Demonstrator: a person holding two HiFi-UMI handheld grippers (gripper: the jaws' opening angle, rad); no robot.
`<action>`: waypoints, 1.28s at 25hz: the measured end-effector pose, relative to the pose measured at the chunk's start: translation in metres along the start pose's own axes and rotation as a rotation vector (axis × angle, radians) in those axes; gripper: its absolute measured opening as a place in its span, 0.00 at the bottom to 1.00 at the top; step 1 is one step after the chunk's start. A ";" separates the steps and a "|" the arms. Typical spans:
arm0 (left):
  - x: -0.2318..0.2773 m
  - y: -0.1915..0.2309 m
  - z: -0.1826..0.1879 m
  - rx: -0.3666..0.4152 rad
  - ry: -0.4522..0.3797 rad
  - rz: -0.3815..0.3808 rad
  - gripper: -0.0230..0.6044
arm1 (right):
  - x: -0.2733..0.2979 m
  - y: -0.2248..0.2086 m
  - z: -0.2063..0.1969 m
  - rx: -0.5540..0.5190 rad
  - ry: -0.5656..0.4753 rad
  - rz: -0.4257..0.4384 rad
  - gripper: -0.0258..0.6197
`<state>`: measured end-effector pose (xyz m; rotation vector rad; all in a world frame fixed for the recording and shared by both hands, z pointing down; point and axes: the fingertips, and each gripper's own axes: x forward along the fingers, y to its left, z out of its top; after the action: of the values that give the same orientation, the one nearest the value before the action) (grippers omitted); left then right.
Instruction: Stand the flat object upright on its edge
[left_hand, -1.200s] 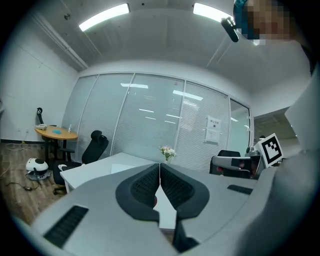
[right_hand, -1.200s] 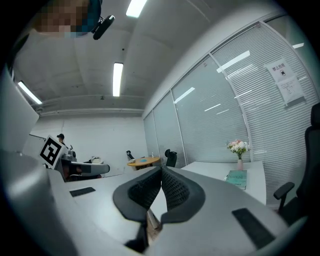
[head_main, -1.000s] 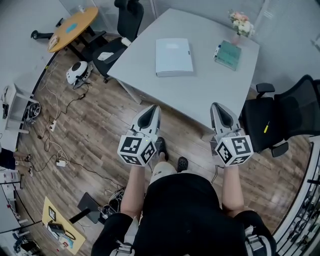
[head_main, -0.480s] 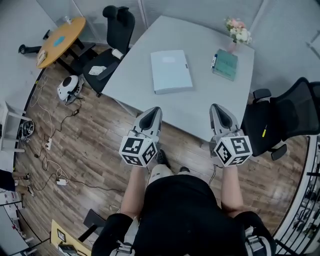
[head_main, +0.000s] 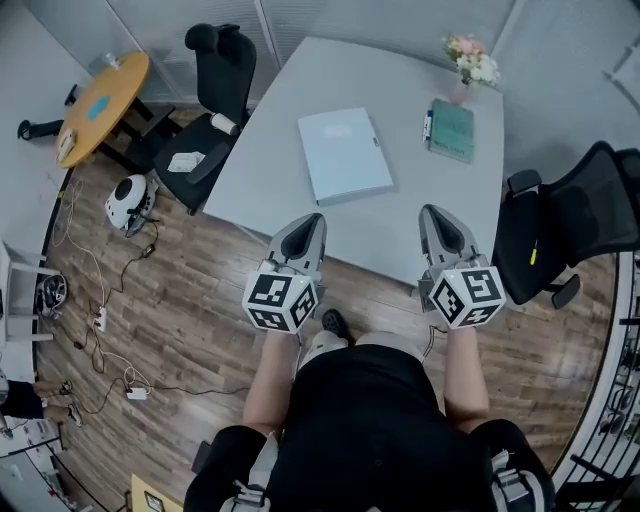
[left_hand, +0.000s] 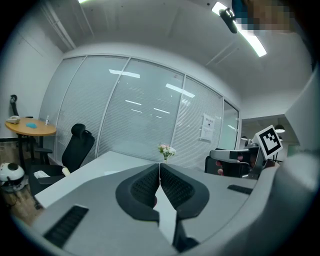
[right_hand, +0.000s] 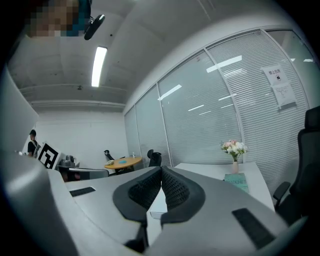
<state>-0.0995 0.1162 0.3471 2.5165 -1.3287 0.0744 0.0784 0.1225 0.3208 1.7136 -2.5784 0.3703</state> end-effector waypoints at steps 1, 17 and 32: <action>0.001 0.005 0.000 0.003 0.004 -0.009 0.07 | 0.004 0.003 -0.002 0.002 0.000 -0.006 0.07; 0.053 0.051 -0.021 -0.031 0.090 -0.071 0.07 | 0.067 0.000 -0.035 0.033 0.079 -0.025 0.07; 0.121 0.098 0.027 0.015 0.055 -0.001 0.08 | 0.167 -0.034 -0.001 0.027 0.069 0.060 0.15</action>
<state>-0.1126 -0.0401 0.3656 2.5087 -1.3096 0.1520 0.0435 -0.0412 0.3532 1.6044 -2.5922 0.4601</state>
